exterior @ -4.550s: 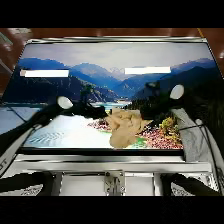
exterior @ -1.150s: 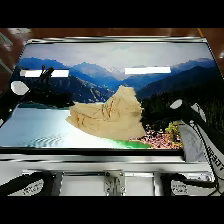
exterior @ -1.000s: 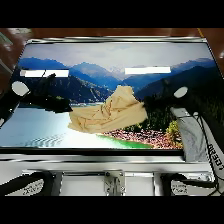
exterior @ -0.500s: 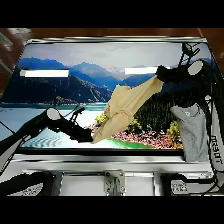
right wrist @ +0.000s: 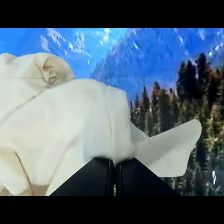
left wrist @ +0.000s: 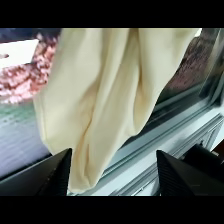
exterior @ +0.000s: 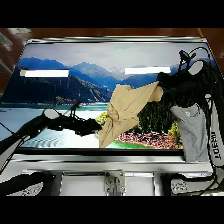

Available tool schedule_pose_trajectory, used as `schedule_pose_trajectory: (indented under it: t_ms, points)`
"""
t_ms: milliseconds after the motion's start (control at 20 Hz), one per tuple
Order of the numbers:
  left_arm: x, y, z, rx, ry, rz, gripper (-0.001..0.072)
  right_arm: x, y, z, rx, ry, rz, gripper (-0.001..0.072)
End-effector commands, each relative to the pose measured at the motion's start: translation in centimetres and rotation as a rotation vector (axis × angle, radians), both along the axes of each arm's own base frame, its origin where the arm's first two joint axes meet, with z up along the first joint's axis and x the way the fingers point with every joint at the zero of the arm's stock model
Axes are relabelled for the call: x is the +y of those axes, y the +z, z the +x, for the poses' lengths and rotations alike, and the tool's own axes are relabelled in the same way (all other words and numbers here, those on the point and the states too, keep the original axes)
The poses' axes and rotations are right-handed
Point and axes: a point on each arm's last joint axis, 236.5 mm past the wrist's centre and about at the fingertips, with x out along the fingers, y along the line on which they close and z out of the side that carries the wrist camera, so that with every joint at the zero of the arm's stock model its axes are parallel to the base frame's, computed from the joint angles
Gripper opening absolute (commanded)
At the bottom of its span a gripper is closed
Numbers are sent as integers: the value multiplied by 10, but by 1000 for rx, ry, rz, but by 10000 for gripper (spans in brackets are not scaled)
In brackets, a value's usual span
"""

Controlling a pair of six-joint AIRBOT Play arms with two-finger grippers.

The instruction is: Fold the shirts.

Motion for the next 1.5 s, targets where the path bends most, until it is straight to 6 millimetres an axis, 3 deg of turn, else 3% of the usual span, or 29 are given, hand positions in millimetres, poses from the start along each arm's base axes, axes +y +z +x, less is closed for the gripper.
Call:
schedule_pose_trajectory:
  t_ms: [0, 100, 200, 300, 550, 700, 900, 1000, 1050, 1150, 1200, 1350, 1450]
  points:
    - [46, 27, 57, -61, 154, -32, 618, 3, -6, -15, 56, 57, -12, 62]
    - [50, 44, 85, -128, 181, -33, 618, 3, -7, -17, 61, 60, -11, 62]
    - [28, 44, 94, -134, 141, -37, 619, 5, -7, -16, 60, 62, -10, 61]
    - [0, 28, 93, -87, 91, -36, 678, 5, -7, -18, 68, 64, -10, 62]
    - [-67, -16, 95, -31, -52, -24, 690, 6, -9, -24, 94, 74, -7, 61]
    - [-89, -26, 110, -41, -84, -30, 690, 7, -10, -28, 107, 79, -5, 62]
    - [-103, -31, 118, -10, -139, -58, 688, 9, -10, -30, 117, 79, 4, 62]
    - [-107, -33, 113, 46, -154, -70, 645, 10, -10, -30, 119, 80, 11, 62]
    - [-107, -34, 107, 71, -171, -74, 524, 11, -10, -31, 121, 80, 17, 62]
    - [-106, -32, 97, 79, -223, -85, 168, 13, -10, -32, 127, 85, 17, 62]
    - [-105, -29, 93, 66, -258, -93, 65, 13, -10, -33, 129, 86, 21, 62]
    - [-100, -11, 98, -5, -286, -105, 36, 16, -10, -36, 140, 91, 30, 62]
    - [-84, 16, 115, -120, -267, -59, 35, 16, -7, -37, 134, 109, 23, 62]
